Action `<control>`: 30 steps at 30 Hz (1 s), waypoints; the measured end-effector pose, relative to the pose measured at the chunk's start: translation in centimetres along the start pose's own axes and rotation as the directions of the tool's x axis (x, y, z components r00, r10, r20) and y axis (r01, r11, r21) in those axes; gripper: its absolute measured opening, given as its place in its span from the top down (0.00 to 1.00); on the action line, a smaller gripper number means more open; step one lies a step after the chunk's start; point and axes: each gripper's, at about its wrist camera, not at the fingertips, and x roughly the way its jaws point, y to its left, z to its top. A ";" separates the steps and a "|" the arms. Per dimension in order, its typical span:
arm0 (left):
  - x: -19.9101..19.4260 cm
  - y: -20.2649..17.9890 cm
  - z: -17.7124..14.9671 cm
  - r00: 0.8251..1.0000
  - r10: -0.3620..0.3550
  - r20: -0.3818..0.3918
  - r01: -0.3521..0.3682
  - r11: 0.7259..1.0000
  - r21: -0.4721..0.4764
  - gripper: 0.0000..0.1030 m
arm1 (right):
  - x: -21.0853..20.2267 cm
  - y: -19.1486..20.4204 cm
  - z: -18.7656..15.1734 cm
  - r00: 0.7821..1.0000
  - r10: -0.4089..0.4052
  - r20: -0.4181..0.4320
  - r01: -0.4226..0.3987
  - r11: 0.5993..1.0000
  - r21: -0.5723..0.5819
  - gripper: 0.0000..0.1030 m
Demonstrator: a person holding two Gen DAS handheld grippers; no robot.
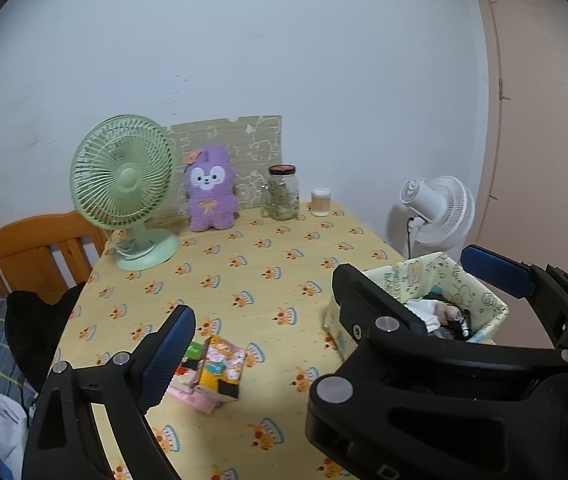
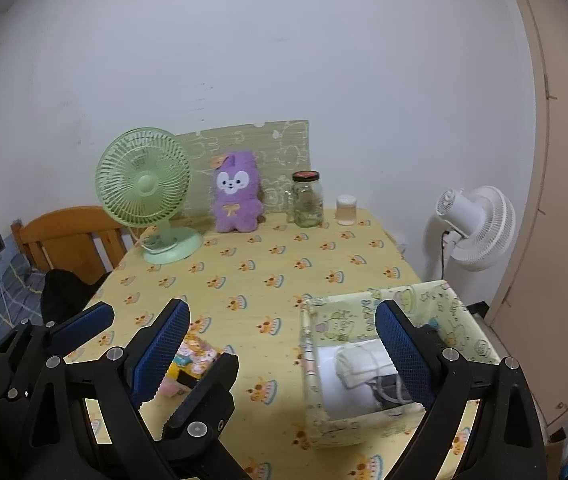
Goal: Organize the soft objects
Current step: 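Withdraw both grippers from the box toward the items on the tablecloth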
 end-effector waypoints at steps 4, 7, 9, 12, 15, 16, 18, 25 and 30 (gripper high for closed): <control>0.1 1.1 -0.4 1.000 0.013 -0.006 -0.013 1.000 -0.008 0.07 | 0.5 1.2 -0.3 1.000 0.016 -0.008 -0.016 1.000 -0.007 0.07; 0.4 2.0 -0.8 1.000 0.022 -0.012 -0.022 1.000 -0.014 0.07 | 1.0 2.0 -0.5 1.000 0.025 -0.017 -0.025 1.000 -0.013 0.07; 0.6 2.6 -1.2 1.000 0.028 -0.013 -0.028 0.999 -0.017 0.07 | 1.4 2.4 -0.7 0.999 0.030 -0.019 -0.031 0.999 -0.016 0.07; 1.0 3.3 -1.6 0.999 0.039 -0.016 -0.039 0.999 -0.017 0.07 | 2.2 3.2 -1.1 0.999 0.042 -0.024 -0.042 0.999 -0.017 0.07; 1.3 4.0 -2.1 0.999 0.045 -0.019 -0.045 0.999 -0.017 0.07 | 2.8 3.8 -1.5 0.998 0.051 -0.029 -0.052 0.998 -0.020 0.07; 1.5 4.3 -2.3 0.999 0.046 -0.022 -0.046 0.999 -0.019 0.07 | 3.1 4.0 -1.7 0.998 0.057 -0.029 -0.058 0.998 -0.021 0.07; 1.8 4.7 -2.6 0.998 0.049 -0.030 -0.050 0.998 -0.023 0.07 | 3.7 4.3 -2.0 0.997 0.065 -0.030 -0.065 0.998 -0.022 0.07; 3.1 6.1 -4.2 0.996 0.063 -0.066 -0.065 0.997 -0.037 0.07 | 5.7 5.3 -3.3 0.993 0.103 -0.057 -0.105 0.994 -0.025 0.07; 4.0 6.9 -5.0 0.993 0.082 -0.090 -0.086 0.995 -0.046 0.07 | 7.2 6.0 -4.1 0.988 0.131 -0.079 -0.133 0.991 -0.025 0.07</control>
